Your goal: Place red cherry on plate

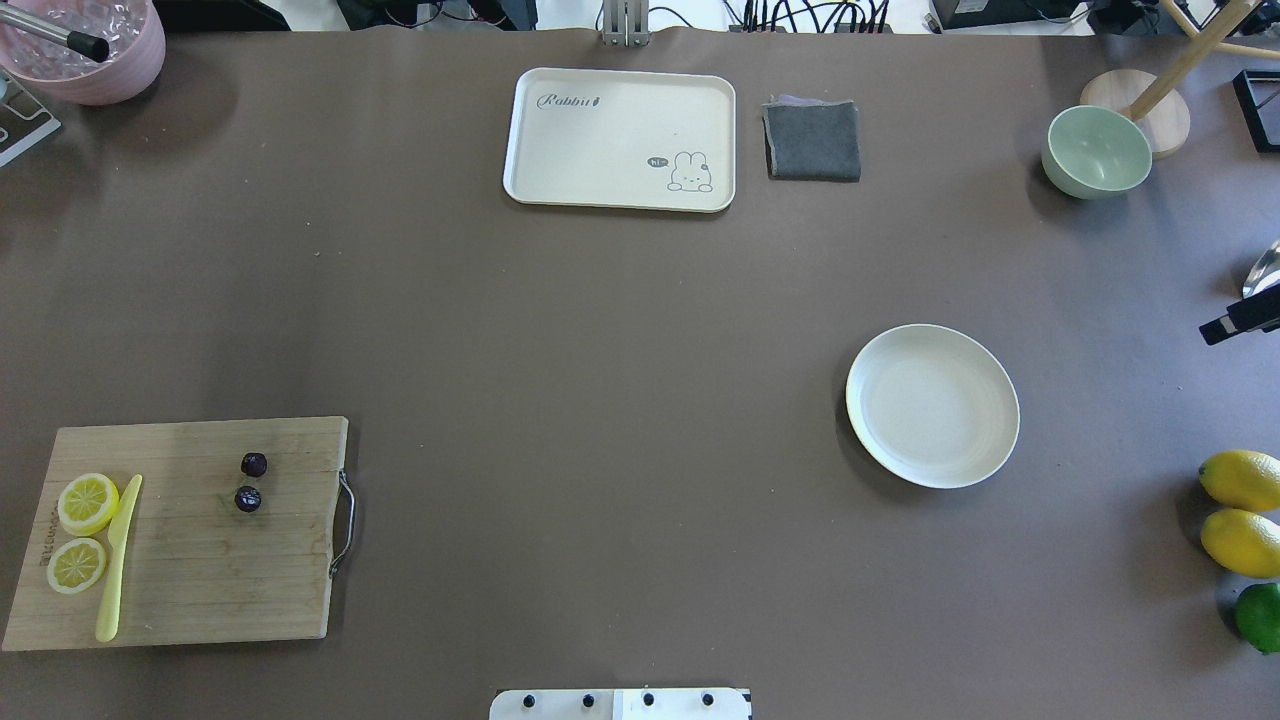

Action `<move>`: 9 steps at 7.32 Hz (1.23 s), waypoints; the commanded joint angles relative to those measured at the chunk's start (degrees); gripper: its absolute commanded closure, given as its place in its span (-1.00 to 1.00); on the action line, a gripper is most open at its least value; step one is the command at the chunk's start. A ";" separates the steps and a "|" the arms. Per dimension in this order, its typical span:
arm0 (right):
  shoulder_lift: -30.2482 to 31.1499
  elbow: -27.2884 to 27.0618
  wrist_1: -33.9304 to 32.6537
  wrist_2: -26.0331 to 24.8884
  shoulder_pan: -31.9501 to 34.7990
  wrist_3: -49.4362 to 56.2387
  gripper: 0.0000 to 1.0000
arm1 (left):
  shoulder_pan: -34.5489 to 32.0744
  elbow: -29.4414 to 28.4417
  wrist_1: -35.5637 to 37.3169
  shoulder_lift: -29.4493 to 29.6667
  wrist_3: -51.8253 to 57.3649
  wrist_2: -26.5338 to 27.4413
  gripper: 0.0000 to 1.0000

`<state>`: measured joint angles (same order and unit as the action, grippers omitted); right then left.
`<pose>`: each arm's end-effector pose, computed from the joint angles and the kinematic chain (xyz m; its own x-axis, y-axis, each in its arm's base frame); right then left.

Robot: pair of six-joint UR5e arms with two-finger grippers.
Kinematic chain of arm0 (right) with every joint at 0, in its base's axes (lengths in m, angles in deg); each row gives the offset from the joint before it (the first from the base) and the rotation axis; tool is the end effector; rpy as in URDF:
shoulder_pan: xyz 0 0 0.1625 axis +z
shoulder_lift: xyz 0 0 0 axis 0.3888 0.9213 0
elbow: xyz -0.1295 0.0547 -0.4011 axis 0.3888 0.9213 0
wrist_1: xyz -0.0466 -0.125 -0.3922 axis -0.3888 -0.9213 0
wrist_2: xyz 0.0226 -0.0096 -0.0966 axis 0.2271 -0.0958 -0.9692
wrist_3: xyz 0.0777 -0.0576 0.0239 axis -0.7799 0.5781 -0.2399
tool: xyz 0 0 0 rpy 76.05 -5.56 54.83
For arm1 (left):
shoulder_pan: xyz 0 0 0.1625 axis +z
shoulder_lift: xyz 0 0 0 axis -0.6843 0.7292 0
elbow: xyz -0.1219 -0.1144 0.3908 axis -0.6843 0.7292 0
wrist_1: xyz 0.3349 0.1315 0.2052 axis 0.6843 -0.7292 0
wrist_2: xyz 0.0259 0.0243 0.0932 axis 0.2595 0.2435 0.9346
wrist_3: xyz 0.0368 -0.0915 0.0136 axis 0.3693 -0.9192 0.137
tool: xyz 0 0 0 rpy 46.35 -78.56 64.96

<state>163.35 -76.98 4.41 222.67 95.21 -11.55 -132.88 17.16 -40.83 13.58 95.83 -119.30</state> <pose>-0.0988 -0.4772 0.5704 0.4930 -0.2435 0.8352 0.1671 0.9687 0.1838 -0.0527 -0.4239 0.6443 0.5884 0.3246 -0.7405 -0.1838 0.9456 0.2685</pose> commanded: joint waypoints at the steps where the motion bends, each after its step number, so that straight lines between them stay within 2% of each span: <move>1: -6.33 0.44 0.00 -1.60 -5.25 -10.89 -0.91 | 0.23 0.54 -1.17 0.78 -3.65 0.26 -0.95; 2: -8.27 0.79 -0.09 -2.74 -6.58 -12.07 -0.90 | 0.40 0.54 -2.04 1.22 -4.02 2.87 -0.95; 4: -11.00 1.59 0.08 -5.81 -10.43 -16.26 -0.90 | 1.01 0.72 -3.89 1.57 -6.99 2.64 -0.95; 5: -11.62 1.93 3.13 -9.05 -13.24 -17.51 -0.89 | 1.19 1.33 -5.55 1.58 -12.75 2.63 -0.95; 6: -11.54 3.16 9.16 -9.43 -15.27 -23.36 -0.88 | 1.54 1.07 -7.83 1.40 -14.12 2.81 -0.95; 7: -11.02 4.91 17.58 -13.09 -18.86 -30.38 -0.88 | 1.98 1.24 -7.85 1.49 -14.22 2.90 -0.95; 8: -10.84 7.54 23.23 -14.26 -20.46 -33.14 -0.84 | 1.99 1.33 -7.85 1.58 -14.22 2.98 -0.95; 9: -9.88 8.00 25.03 -14.35 -21.09 -33.17 -0.77 | 1.99 1.33 -7.85 1.58 -14.22 3.07 -0.95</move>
<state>152.61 -70.50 24.76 209.32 75.74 -42.58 -130.97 18.44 -48.55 15.12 81.78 -116.35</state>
